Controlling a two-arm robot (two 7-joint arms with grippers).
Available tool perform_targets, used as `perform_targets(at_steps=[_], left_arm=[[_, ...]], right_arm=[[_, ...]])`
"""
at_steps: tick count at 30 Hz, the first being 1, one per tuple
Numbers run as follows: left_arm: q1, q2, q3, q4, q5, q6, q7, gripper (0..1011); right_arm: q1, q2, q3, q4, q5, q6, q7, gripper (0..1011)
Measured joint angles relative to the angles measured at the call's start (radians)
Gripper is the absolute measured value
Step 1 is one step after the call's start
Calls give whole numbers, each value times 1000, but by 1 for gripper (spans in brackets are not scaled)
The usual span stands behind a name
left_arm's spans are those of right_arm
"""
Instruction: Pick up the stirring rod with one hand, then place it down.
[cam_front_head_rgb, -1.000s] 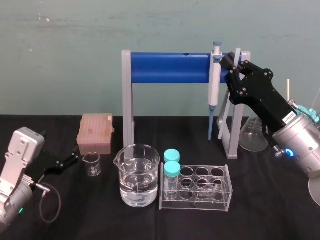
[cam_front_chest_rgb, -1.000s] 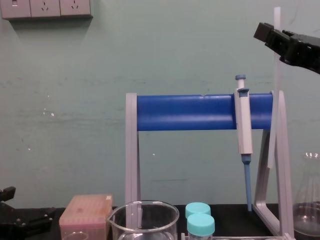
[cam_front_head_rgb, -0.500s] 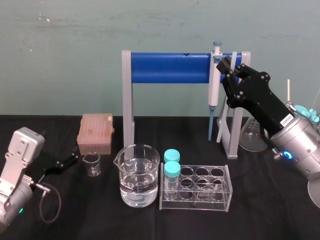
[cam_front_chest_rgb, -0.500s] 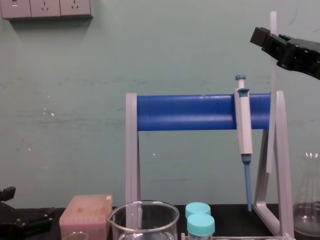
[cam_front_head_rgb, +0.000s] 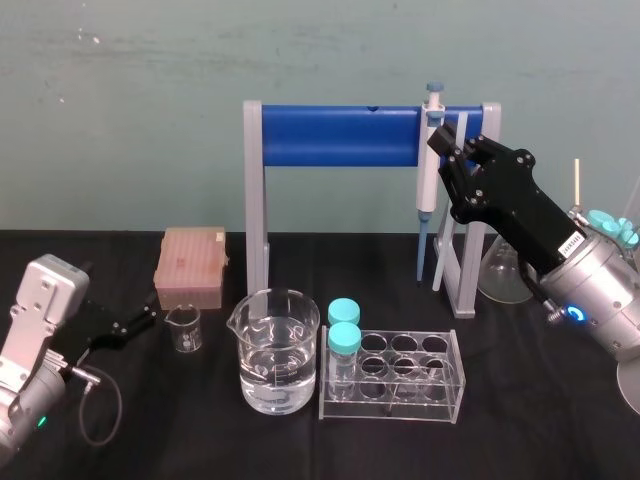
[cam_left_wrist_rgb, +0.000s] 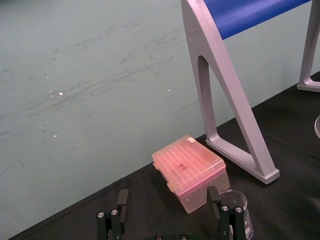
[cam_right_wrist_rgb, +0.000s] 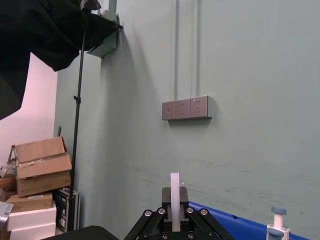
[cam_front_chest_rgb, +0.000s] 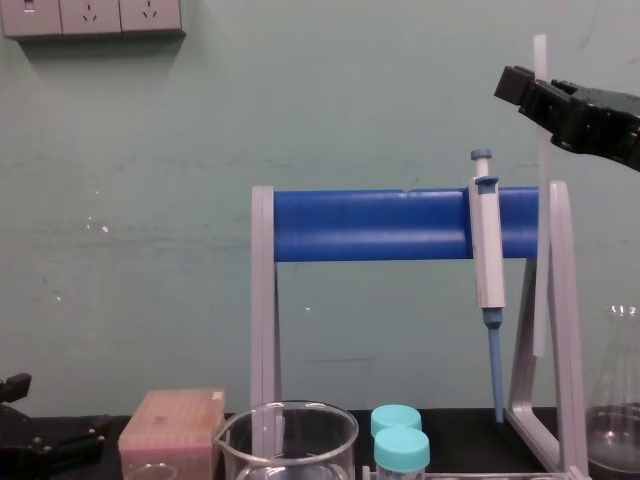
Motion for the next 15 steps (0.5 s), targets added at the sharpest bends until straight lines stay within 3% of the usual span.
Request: perform_targets(at_steps=[15], left_arm=[[0,0,0,0,0,0,0,1000]], right_arm=[[-1,11,-8,6,14,-1,20,70]])
